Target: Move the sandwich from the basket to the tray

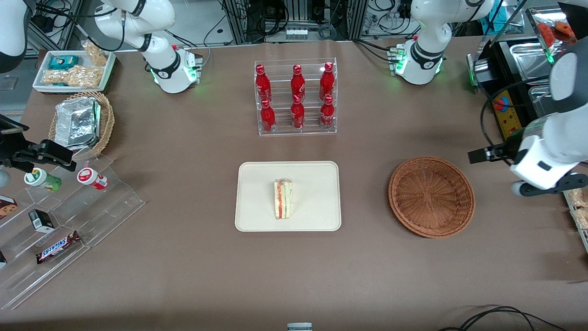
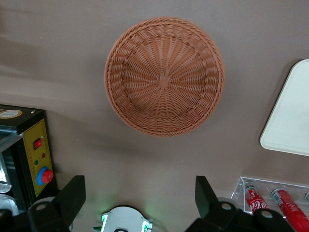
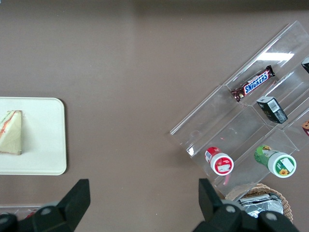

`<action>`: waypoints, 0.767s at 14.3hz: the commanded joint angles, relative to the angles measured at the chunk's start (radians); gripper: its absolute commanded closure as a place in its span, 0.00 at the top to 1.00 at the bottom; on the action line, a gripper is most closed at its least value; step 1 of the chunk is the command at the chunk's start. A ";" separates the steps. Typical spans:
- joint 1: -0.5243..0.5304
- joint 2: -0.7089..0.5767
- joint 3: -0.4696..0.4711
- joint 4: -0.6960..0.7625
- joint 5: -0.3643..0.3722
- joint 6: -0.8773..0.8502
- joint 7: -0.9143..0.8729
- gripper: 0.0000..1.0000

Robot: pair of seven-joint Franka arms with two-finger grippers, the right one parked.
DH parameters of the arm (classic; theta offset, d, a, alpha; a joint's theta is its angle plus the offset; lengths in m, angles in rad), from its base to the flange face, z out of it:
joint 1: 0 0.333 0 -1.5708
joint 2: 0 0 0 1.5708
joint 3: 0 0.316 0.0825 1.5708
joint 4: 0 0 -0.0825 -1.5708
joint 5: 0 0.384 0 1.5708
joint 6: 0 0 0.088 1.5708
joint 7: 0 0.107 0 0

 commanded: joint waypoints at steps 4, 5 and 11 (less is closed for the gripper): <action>0.123 -0.100 -0.056 -0.040 -0.011 -0.053 0.038 1.00; 0.156 -0.120 -0.095 -0.063 -0.005 -0.054 0.073 1.00; 0.148 -0.282 -0.097 -0.209 0.002 -0.019 0.085 1.00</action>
